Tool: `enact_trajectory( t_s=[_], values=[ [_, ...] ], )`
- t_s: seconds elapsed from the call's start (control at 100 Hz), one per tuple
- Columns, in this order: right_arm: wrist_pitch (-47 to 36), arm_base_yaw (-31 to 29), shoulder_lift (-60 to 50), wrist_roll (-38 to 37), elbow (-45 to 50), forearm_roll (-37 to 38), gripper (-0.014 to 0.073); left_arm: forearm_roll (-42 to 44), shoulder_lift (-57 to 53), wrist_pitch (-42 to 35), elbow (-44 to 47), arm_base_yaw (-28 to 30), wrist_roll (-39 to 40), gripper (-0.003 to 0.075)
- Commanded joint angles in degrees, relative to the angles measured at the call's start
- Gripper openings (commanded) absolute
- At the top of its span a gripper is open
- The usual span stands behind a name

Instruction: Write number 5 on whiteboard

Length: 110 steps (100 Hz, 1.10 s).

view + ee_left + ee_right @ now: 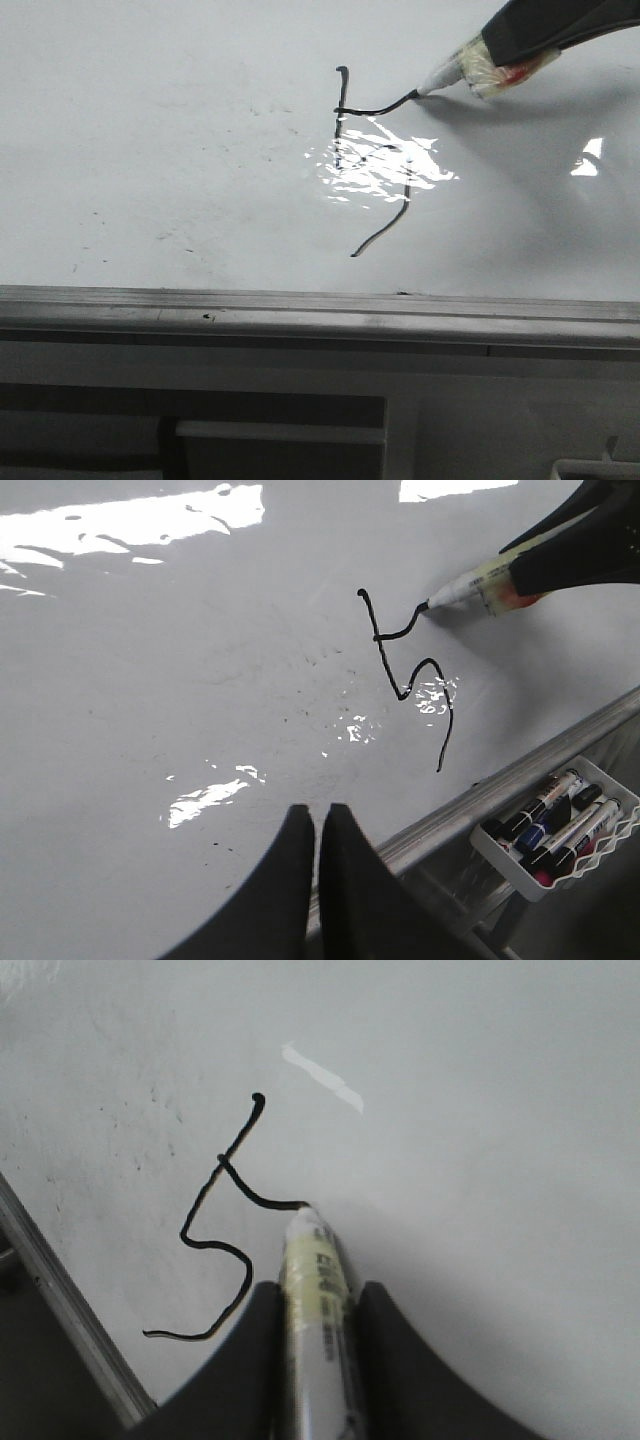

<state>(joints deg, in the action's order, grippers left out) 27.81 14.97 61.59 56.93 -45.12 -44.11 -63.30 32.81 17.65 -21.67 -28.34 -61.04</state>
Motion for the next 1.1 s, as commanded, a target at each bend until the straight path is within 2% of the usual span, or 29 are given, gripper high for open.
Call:
enact_trajectory(
  t_s=[0.0,0.12,0.17,0.24,0.31,0.36,0.43,0.5,0.63,0.76,0.94,1.09],
  values=[
    [0.11,-0.59,-2.38,0.22,-2.65,1.18,-0.0042,-1.59,0.25,-1.43,-1.64,0.1,0.47,-0.002],
    [8.85,-0.59,-5.06,1.09,-5.14,1.07,-0.0042,-1.59,0.25,0.67,-1.75,0.1,0.47,-0.0015],
    [12.49,-0.49,-6.29,1.4,-6.15,1.07,-0.0042,-1.28,0.63,2.9,-2.33,0.1,0.47,0.0009],
    [15.24,0.31,-7.62,3.69,-6.81,-0.16,-0.0042,0.19,2.04,7.5,-4.33,0.1,0.17,0.0097],
    [15.96,1.84,-8.33,7.79,-6.96,-3.42,-0.0042,3.38,4.22,11.73,-7.68,0.1,-0.08,0.0225],
    [16.25,3.97,-8.49,11.14,-6.96,-5.8,-0.0042,5.52,6.23,14.13,-10.5,0.1,-0.08,0.0326],
    [16.38,7.98,-8.37,14.91,-6.96,-7.1,-0.0042,8.17,8.76,17.49,-14.77,0.1,-1.12,0.0406],
    [14.3,12.83,-7.73,16.4,-6.96,-6.68,-0.0042,9.58,11.1,21.22,-18.73,0.1,-3.59,0.0408],
    [4.68,21.58,-6.45,16.4,-6.96,-3.45,-0.0042,9.57,14.92,29.49,-24.36,0.1,-10.02,0.0407],
    [-0.15,28.0,-4.18,16.4,-6.96,-1.69,-0.0043,12.34,18.05,30.2,-26.6,-1.66,-10.6,0.0407],
    [-0.26,29.73,-0.68,16.4,-6.96,-1.69,-0.0043,19.41,20.22,28.27,-26.72,-7.24,-10.46,0.0407],
    [-0.26,29.73,0.66,16.4,-6.96,-1.82,-0.0043,19.72,21.14,21.95,-26.72,-11.28,-10.46,0.0407]
  ],
)
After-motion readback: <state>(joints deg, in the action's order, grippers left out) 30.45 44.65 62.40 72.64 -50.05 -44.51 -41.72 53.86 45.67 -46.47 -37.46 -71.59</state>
